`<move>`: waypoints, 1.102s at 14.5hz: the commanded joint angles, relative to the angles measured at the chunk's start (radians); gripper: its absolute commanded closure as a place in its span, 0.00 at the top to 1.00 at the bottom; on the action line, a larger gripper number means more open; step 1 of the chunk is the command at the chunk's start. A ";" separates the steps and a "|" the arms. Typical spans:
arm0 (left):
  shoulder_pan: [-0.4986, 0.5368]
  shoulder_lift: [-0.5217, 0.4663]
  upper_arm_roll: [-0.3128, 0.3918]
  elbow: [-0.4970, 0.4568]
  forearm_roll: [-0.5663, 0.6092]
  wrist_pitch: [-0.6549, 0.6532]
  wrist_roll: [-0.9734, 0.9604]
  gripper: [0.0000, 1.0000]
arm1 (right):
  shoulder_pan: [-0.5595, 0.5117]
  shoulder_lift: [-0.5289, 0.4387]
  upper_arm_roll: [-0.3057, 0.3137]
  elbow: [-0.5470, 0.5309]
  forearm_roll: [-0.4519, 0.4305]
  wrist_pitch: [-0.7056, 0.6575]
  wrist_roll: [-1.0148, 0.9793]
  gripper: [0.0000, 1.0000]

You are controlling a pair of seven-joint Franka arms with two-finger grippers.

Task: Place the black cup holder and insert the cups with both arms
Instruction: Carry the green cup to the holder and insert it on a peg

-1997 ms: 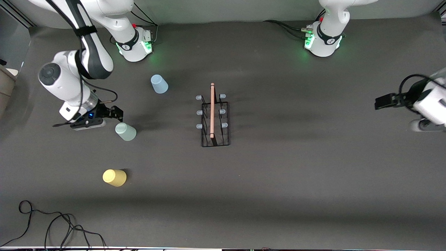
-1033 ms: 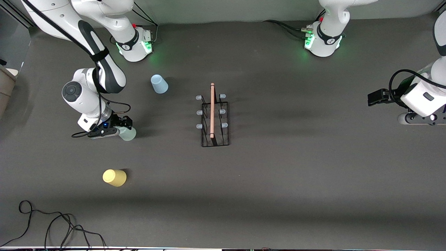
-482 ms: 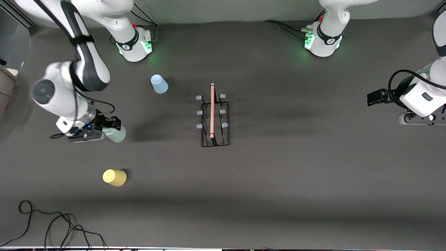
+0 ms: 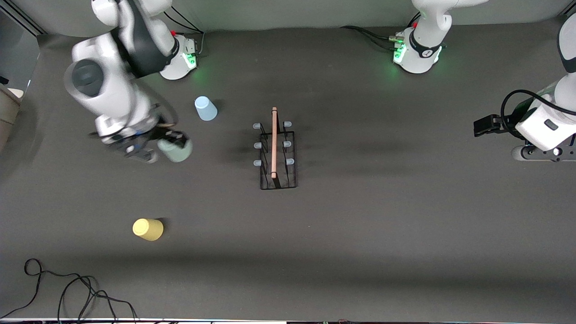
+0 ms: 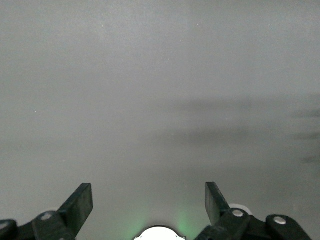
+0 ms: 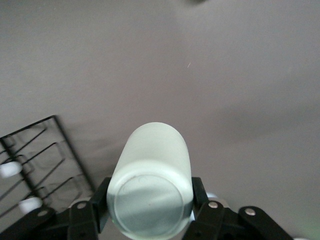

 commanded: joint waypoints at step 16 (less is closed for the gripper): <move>0.006 -0.033 -0.001 -0.032 0.000 0.001 0.016 1.00 | 0.374 0.139 -0.010 -0.004 0.074 0.196 0.753 0.05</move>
